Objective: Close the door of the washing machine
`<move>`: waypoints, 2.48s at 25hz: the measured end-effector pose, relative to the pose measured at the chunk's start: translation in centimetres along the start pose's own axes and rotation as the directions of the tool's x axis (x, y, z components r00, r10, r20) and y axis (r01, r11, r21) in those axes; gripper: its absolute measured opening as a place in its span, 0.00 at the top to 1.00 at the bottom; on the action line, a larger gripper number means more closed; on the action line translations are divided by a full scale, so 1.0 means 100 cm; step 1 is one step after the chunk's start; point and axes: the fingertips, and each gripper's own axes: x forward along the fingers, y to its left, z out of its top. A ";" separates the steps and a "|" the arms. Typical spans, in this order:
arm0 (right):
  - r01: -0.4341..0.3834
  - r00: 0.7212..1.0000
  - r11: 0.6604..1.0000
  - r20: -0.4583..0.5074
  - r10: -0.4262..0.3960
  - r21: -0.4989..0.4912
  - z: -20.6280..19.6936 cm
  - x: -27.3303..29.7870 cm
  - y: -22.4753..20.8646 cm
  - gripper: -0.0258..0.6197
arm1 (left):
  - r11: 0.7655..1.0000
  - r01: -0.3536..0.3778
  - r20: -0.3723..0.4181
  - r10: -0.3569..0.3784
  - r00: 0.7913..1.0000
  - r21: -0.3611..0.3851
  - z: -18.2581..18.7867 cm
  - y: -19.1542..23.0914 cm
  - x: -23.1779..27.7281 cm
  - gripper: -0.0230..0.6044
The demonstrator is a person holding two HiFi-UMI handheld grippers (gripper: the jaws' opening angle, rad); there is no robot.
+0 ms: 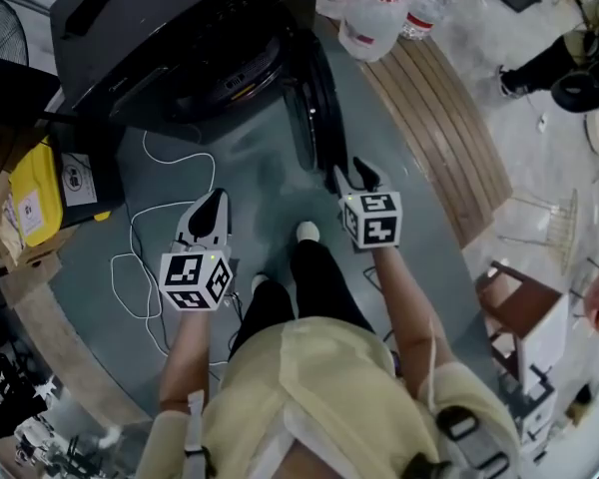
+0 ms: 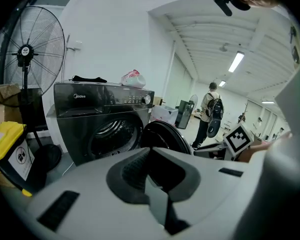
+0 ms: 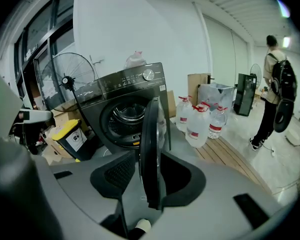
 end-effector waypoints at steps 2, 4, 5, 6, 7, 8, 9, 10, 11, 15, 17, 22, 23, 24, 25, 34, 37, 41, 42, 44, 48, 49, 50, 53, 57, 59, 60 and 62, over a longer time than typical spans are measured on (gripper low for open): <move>-0.003 1.000 1.000 -0.009 0.003 -0.008 0.003 0.008 -0.003 0.74 | 1.000 -0.013 0.002 0.013 1.000 -0.009 0.001 0.003 0.006 0.96; -0.007 1.000 1.000 -0.017 0.007 -0.017 0.007 0.015 -0.006 0.73 | 1.000 -0.023 0.006 0.024 1.000 -0.018 0.002 0.004 0.010 0.96; -0.009 1.000 1.000 -0.022 0.009 -0.023 0.008 0.019 -0.007 0.74 | 0.999 -0.029 0.008 0.029 1.000 -0.023 0.003 0.004 0.012 0.96; -0.012 1.000 1.000 -0.027 0.011 -0.029 0.009 0.022 -0.008 0.74 | 0.999 -0.034 0.010 0.035 0.999 -0.026 0.004 0.005 0.014 0.96; -0.015 0.999 0.999 -0.031 0.013 -0.034 0.011 0.025 -0.009 0.74 | 0.999 -0.040 0.012 0.040 0.999 -0.028 0.005 0.006 0.015 0.96; -0.018 0.999 0.999 -0.035 0.016 -0.038 0.012 0.028 -0.009 0.74 | 0.999 -0.045 0.014 0.045 0.999 -0.031 0.005 0.007 0.016 0.96; -0.022 0.999 0.999 -0.041 0.020 -0.041 0.012 0.031 -0.009 0.74 | 0.998 -0.050 0.015 0.051 0.999 -0.034 0.005 0.009 0.017 0.96; -0.027 0.999 0.999 -0.048 0.025 -0.044 0.012 0.033 -0.009 0.74 | 0.998 -0.056 0.015 0.057 0.998 -0.039 0.005 0.010 0.017 0.96; -0.032 0.998 0.998 -0.056 0.029 -0.048 0.011 0.035 -0.009 0.74 | 0.997 -0.063 0.015 0.064 0.998 -0.046 0.005 0.012 0.017 0.96; -0.038 0.996 0.997 -0.078 0.032 -0.071 0.011 0.039 -0.008 0.74 | 0.994 -0.092 0.017 0.093 0.996 -0.061 0.004 0.020 0.013 0.96; -0.040 0.996 0.996 -0.080 0.034 -0.078 0.011 0.038 -0.007 0.74 | 0.993 -0.101 0.020 0.102 0.995 -0.063 0.004 0.022 0.011 0.96; -0.039 0.995 0.996 -0.091 0.032 -0.083 0.010 0.039 -0.009 0.75 | 0.991 -0.115 0.018 0.117 0.993 -0.074 0.001 0.025 0.009 0.96; -0.037 0.995 0.996 -0.092 0.030 -0.083 0.010 0.040 -0.008 0.75 | 0.990 -0.117 0.019 0.118 0.993 -0.077 0.000 0.024 0.008 0.96; -0.036 0.995 0.996 -0.094 0.028 -0.084 0.010 0.040 -0.007 0.75 | 0.990 -0.118 0.019 0.120 0.993 -0.079 -0.001 0.024 0.008 0.96; -0.035 0.995 0.996 -0.095 0.026 -0.085 0.011 0.040 -0.005 0.75 | 0.989 -0.120 0.019 0.122 0.992 -0.082 -0.001 0.024 0.007 0.96; -0.024 0.993 0.999 -0.116 0.018 -0.045 0.010 0.048 0.023 0.75 | 0.978 -0.149 0.022 0.154 0.988 -0.144 -0.013 0.035 -0.013 0.96; -0.010 0.992 1.000 -0.123 0.006 -0.027 0.010 0.052 0.038 0.75 | 0.972 -0.148 0.029 0.156 0.987 -0.180 -0.018 0.044 -0.021 0.96; 0.021 0.991 1.000 -0.135 -0.022 -0.004 0.012 0.057 0.056 0.75 | 0.973 -0.134 0.028 0.142 0.989 -0.190 -0.024 0.057 -0.024 0.96; 0.031 0.990 1.000 -0.137 -0.030 0.002 0.013 0.058 0.060 0.75 | 0.972 -0.134 0.029 0.142 0.989 -0.191 -0.023 0.061 -0.025 0.96; 0.040 0.989 0.999 -0.144 -0.036 0.019 0.014 0.062 0.071 0.75 | 0.972 -0.136 0.033 0.145 0.989 -0.192 -0.021 0.071 -0.026 0.96; 0.041 0.987 0.998 -0.156 -0.033 0.047 0.019 0.072 0.094 0.75 | 0.970 -0.144 0.043 0.155 0.987 -0.196 -0.016 0.093 -0.030 0.96; 0.040 0.987 0.998 -0.158 -0.031 0.051 0.020 0.075 0.100 0.74 | 0.969 -0.148 0.043 0.159 0.986 -0.198 -0.015 0.099 -0.032 0.96; 0.038 0.986 0.998 -0.162 -0.028 0.057 0.022 0.078 0.107 0.74 | 0.968 -0.152 0.043 0.164 0.986 -0.200 -0.015 0.106 -0.033 0.96; 0.035 0.985 0.997 -0.170 -0.023 0.071 0.027 0.087 0.125 0.74 | 0.963 -0.166 0.042 0.179 0.983 -0.211 -0.014 0.124 -0.038 0.96; 0.035 0.985 0.996 -0.169 -0.020 0.087 0.036 0.100 0.149 0.74 | 0.958 -0.178 0.043 0.192 0.980 -0.225 -0.013 0.146 -0.045 0.96; 0.037 0.985 0.995 -0.172 -0.020 0.096 0.040 0.106 0.160 0.74 | 0.956 -0.183 0.039 0.197 0.980 -0.230 -0.014 0.156 -0.048 0.96; 0.038 0.985 0.995 -0.173 -0.020 0.098 0.042 0.110 0.165 0.74 | 0.955 -0.185 0.038 0.199 0.979 -0.231 -0.013 0.161 -0.049 0.96; 0.038 0.984 0.995 -0.175 -0.021 0.093 0.047 0.116 0.174 0.74 | 0.954 -0.190 0.039 0.204 0.978 -0.233 -0.012 0.170 -0.051 0.96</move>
